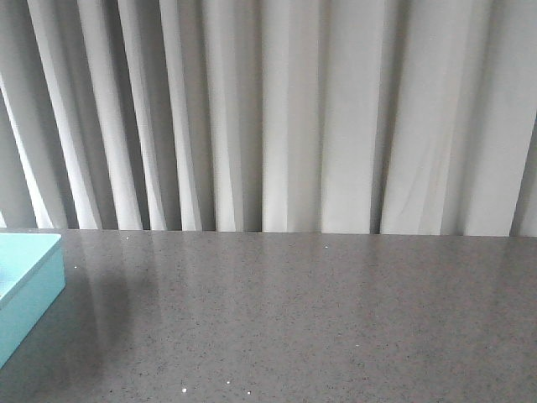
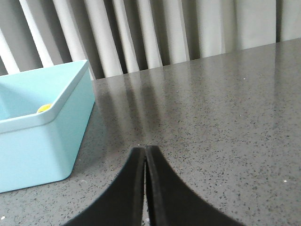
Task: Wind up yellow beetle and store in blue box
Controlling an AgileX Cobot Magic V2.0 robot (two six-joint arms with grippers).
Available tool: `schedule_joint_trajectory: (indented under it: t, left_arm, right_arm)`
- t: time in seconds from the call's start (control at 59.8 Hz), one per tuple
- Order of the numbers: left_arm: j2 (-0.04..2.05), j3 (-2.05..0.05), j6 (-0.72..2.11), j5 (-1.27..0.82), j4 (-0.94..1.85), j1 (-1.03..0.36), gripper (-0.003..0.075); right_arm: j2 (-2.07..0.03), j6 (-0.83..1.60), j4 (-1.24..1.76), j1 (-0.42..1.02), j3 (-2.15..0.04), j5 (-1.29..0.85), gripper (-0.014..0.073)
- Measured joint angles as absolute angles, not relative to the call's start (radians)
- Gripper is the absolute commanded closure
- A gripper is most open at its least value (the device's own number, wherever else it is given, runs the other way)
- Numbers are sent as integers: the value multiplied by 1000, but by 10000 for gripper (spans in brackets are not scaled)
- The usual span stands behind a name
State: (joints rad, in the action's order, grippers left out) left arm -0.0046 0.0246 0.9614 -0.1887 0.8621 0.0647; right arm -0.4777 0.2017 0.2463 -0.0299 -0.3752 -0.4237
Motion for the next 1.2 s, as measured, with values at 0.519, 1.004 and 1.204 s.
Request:
schedule_joint_trajectory:
  t: [0.519,1.004,1.204]
  left_arm:
    - [-9,25,371,-162,397,65,726]
    - [-9,25,-31,-169,123,65,726]
    - [-9,25,-32,-171,125,65,726]
  right_arm:
    - [-478,202,246,-30,-375,-424,601]
    - [-478,202,246,-30,-375,-424,601]
    - [-478,202,246,-30,-375,-424,601]
